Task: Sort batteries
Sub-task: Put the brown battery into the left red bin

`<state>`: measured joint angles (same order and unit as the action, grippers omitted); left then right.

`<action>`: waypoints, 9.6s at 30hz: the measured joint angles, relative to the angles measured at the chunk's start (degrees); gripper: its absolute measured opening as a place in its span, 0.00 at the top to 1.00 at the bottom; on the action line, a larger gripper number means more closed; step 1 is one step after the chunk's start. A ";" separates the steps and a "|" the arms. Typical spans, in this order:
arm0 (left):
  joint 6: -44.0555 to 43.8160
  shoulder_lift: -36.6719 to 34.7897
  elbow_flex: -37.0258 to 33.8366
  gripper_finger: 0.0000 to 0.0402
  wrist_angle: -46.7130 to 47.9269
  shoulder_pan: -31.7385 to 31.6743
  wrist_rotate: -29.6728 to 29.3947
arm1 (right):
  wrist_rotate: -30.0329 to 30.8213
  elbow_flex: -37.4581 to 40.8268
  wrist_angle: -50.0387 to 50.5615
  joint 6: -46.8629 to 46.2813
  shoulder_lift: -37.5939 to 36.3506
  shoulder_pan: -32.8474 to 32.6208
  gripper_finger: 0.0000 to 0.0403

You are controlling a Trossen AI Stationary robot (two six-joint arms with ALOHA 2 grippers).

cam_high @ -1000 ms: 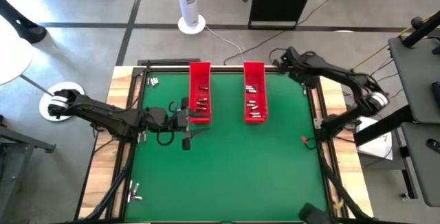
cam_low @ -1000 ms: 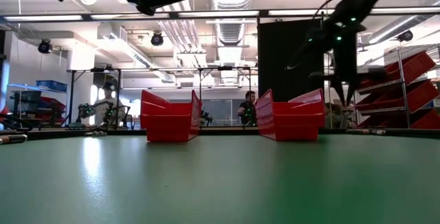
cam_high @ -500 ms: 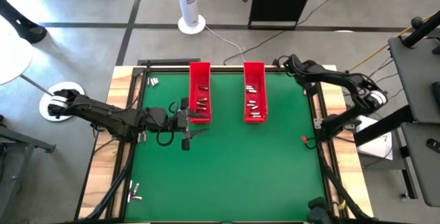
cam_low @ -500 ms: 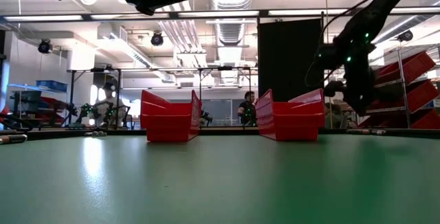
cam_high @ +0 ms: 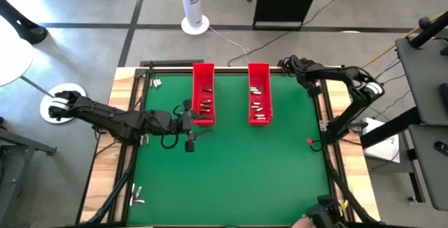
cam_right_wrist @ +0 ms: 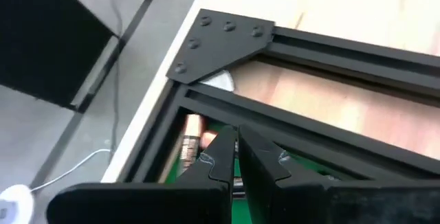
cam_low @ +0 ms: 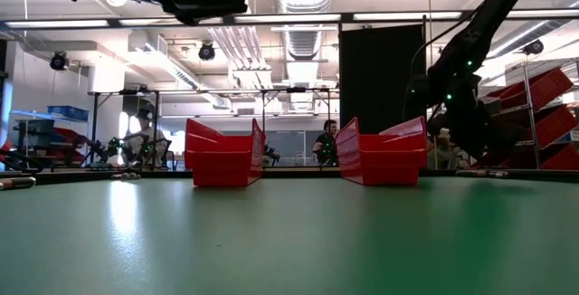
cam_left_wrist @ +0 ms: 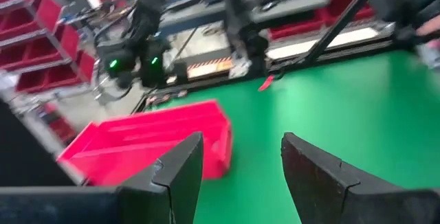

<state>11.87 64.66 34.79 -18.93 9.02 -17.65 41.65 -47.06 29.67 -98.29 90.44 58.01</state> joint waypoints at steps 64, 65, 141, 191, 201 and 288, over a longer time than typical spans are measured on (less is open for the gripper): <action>-13.02 -5.02 -1.57 0.56 23.61 -0.26 -13.35 | -6.42 -24.31 24.55 -1.93 18.83 0.47 0.97; -13.19 -5.12 -1.60 0.56 23.62 -0.26 -13.35 | -5.84 -24.31 24.11 -1.84 17.96 0.52 0.97; -19.94 -2.28 -1.70 0.56 -16.14 0.28 -14.88 | -44.64 7.41 -21.86 75.88 -7.42 -3.86 0.96; -21.44 -2.07 -1.81 0.56 -11.72 0.93 -14.52 | -38.05 2.66 -15.19 84.04 1.21 -5.36 0.86; -19.81 -2.07 -1.81 0.56 -11.75 1.07 -9.91 | -38.21 2.70 -13.52 85.74 0.76 -5.43 0.91; -9.93 14.93 13.31 0.56 -3.14 14.03 0.20 | 7.42 23.47 -8.32 4.78 4.54 -82.38 0.81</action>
<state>1.94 79.59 48.10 -22.07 23.05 -17.45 49.07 -23.59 21.35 -93.52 94.98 -24.37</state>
